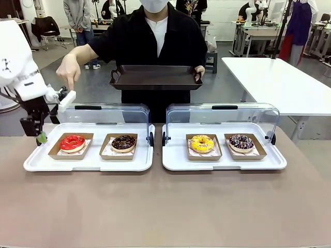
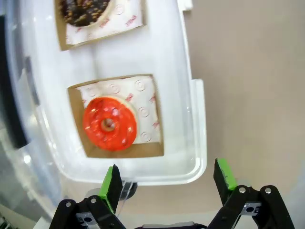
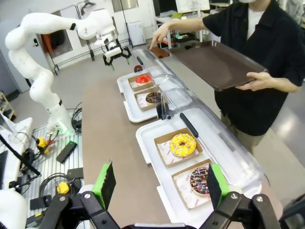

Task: Provide the desired donut to the person.
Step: Pick up and lift the Paper togo box containing the Donut pointed at by the person.

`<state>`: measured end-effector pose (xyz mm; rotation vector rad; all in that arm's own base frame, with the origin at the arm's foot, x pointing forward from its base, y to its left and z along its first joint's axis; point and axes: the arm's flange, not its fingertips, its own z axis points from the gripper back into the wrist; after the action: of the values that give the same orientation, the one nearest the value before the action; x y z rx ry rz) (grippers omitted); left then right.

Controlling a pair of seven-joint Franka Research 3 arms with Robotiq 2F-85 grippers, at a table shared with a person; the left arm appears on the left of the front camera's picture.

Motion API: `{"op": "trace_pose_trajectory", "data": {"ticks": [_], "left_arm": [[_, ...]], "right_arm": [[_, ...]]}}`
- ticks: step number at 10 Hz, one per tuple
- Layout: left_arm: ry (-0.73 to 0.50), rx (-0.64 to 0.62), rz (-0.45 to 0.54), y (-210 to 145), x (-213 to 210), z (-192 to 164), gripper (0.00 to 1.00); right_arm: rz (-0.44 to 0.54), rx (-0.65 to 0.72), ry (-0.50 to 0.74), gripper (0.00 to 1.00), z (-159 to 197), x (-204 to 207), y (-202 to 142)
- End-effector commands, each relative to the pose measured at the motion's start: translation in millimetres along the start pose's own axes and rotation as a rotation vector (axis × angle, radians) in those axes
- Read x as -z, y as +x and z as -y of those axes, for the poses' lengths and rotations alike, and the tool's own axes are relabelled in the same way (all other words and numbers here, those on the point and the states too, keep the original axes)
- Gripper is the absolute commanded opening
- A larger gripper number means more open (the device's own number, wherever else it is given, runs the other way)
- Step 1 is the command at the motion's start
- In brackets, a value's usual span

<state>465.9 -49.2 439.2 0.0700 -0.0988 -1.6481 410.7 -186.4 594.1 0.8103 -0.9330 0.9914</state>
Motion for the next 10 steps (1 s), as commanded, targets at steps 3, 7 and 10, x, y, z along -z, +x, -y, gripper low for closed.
{"op": "trace_pose_trajectory", "data": {"ticks": [3,7,10], "left_arm": [[-0.030,-0.028,0.056,1.7,-5.5,16.8,1.00],[-0.027,-0.001,0.015,4.3,5.8,7.8,1.00],[0.001,0.017,-0.024,3.8,20.8,20.6,1.00]], "right_arm": [[0.009,-0.004,-0.001,1.00,-0.5,-0.1,0.1],[0.009,-0.004,-0.001,1.00,-0.5,-0.1,0.1],[0.009,-0.004,-0.001,1.00,-0.5,-0.1,0.1]]}}
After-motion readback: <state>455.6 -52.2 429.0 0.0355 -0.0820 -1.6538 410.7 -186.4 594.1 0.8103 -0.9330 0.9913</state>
